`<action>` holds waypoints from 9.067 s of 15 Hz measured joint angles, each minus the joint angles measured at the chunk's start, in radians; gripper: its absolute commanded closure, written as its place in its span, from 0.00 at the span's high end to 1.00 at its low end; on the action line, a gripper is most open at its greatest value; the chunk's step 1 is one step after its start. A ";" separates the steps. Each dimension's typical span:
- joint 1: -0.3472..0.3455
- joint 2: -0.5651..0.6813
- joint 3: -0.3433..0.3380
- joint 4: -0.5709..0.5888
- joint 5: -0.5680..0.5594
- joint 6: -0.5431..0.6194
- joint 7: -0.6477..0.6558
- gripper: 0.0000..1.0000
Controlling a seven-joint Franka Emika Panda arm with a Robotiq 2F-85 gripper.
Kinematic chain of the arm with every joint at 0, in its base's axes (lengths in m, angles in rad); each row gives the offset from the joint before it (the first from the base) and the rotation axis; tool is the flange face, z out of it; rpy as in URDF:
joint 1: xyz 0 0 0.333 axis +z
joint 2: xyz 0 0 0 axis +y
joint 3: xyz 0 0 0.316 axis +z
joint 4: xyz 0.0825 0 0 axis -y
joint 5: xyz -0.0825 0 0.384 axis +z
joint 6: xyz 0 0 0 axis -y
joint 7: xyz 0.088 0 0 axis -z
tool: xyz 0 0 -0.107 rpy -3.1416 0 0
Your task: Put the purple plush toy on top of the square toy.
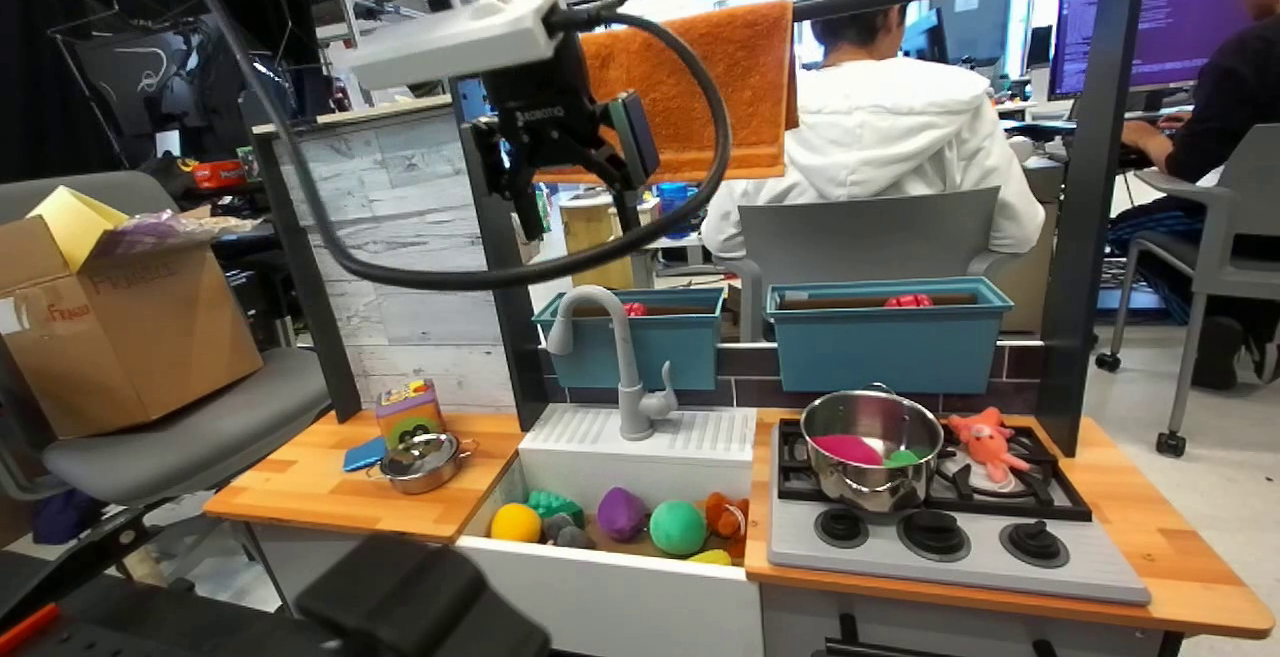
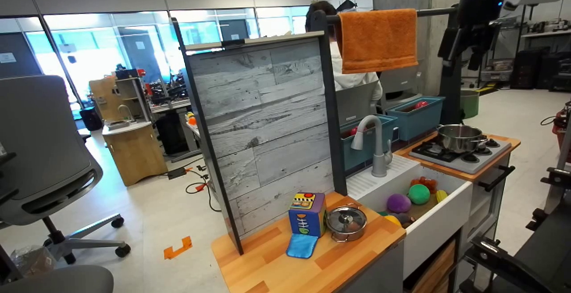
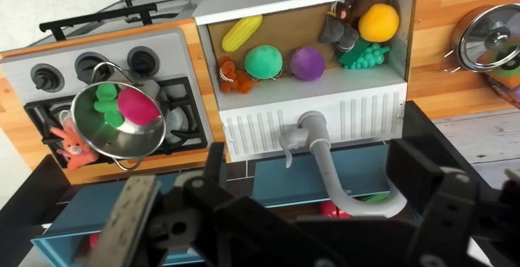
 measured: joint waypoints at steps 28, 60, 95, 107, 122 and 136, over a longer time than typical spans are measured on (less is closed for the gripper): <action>0.051 0.891 0.110 0.696 -0.003 -0.212 0.472 1.00; 0.046 1.282 0.109 1.275 -0.131 -0.357 0.494 1.00; 0.170 0.977 0.161 0.927 -0.118 -0.421 0.532 0.05; 0.212 0.770 0.239 0.676 -0.110 -0.225 0.418 0.05; 0.301 0.614 0.255 0.513 -0.191 -0.033 0.334 0.05; 0.288 0.687 0.309 0.568 -0.188 -0.053 0.244 0.05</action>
